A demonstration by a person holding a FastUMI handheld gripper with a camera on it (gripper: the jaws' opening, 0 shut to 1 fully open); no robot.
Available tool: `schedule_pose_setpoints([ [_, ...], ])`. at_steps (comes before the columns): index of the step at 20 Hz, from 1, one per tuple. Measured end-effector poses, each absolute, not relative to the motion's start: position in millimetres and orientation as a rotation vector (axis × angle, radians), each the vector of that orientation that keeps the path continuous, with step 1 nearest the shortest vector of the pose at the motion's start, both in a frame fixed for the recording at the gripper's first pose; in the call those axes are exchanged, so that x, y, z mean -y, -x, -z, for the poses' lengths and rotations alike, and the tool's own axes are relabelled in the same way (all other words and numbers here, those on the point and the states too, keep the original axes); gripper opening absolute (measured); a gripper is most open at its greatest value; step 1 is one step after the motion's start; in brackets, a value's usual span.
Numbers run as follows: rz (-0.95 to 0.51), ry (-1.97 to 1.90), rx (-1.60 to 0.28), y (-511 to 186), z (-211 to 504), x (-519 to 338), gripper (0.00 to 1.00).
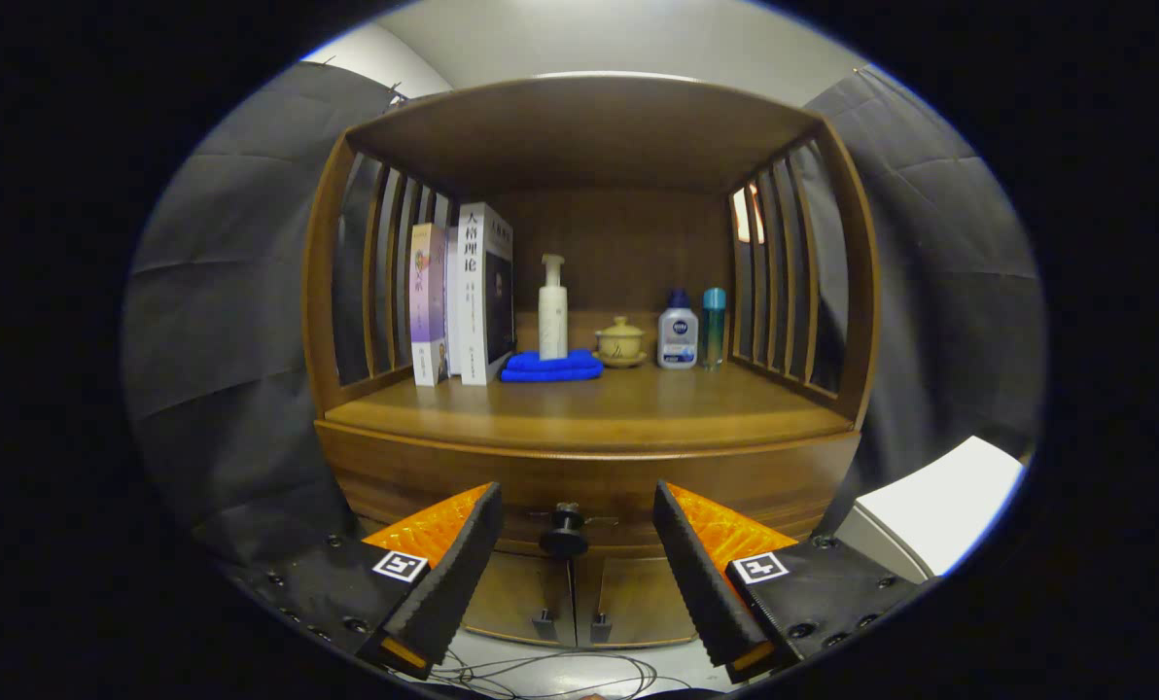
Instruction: Pull open the drawer, take out the items inside it, and place them on the countertop above the cabinet.
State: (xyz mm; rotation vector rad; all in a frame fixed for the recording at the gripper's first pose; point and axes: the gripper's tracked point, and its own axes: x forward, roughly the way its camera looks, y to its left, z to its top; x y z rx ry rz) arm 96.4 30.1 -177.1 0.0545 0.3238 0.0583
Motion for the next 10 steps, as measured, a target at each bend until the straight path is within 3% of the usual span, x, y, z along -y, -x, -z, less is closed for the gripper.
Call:
schedule_pose_setpoints([
  [10,-0.058,-0.071,-0.414,-140.6,248.4,-42.4,0.97],
])
